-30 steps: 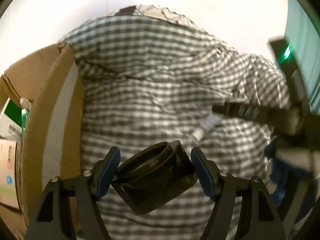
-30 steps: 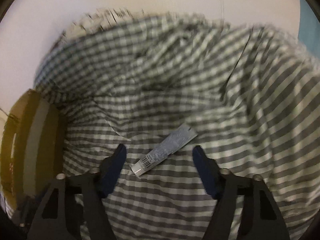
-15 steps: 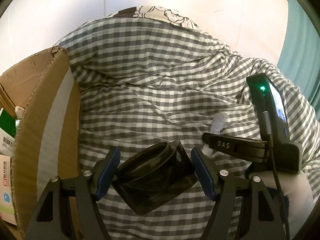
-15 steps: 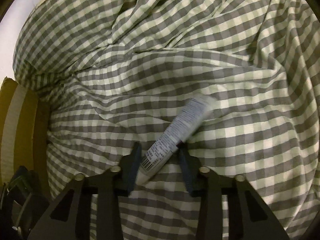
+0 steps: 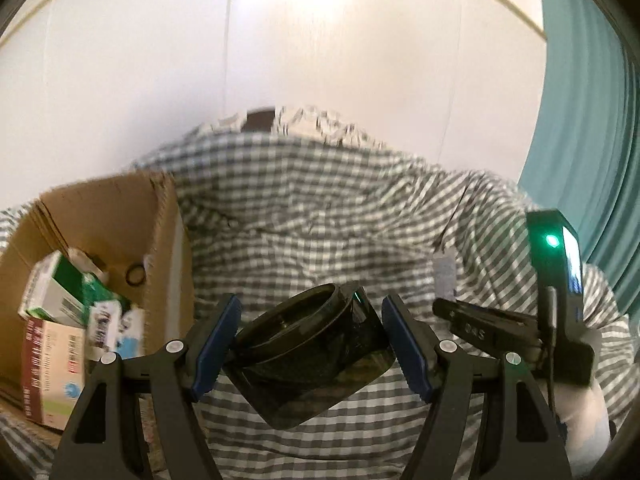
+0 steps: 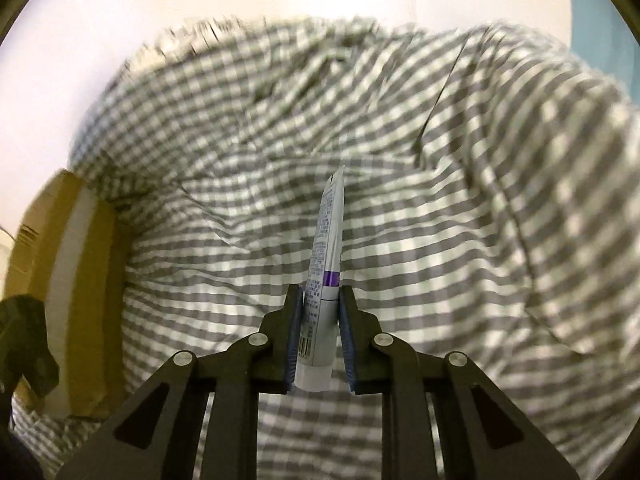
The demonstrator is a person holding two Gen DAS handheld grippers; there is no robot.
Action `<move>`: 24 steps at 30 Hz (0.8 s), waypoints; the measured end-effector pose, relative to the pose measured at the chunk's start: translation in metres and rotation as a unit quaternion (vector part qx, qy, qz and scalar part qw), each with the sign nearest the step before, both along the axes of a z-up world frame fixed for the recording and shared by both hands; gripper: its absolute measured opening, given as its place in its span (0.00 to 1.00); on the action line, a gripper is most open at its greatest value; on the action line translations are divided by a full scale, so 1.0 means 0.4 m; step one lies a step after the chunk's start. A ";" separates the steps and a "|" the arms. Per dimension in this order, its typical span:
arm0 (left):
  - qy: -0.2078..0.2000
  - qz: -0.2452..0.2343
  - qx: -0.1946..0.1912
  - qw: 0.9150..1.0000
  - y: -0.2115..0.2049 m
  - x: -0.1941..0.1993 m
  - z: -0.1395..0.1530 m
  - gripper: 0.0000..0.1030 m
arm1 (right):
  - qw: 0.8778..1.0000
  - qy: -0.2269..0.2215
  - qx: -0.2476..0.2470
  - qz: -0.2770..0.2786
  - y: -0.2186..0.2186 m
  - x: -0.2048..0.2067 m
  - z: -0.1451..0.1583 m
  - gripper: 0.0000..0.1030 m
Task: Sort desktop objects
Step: 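Carry the black object with left while right carries the white tube to the box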
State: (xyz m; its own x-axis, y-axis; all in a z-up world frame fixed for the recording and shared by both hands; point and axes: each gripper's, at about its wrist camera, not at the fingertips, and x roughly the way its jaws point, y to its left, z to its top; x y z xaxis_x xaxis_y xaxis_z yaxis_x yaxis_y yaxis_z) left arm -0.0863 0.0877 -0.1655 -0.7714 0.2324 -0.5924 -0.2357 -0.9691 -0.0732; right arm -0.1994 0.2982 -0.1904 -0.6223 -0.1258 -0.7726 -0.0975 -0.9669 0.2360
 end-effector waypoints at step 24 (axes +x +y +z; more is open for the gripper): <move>0.154 -0.003 0.016 0.988 -0.107 0.245 0.291 0.72 | 0.970 0.242 0.011 -0.002 -0.095 0.425 0.474 0.17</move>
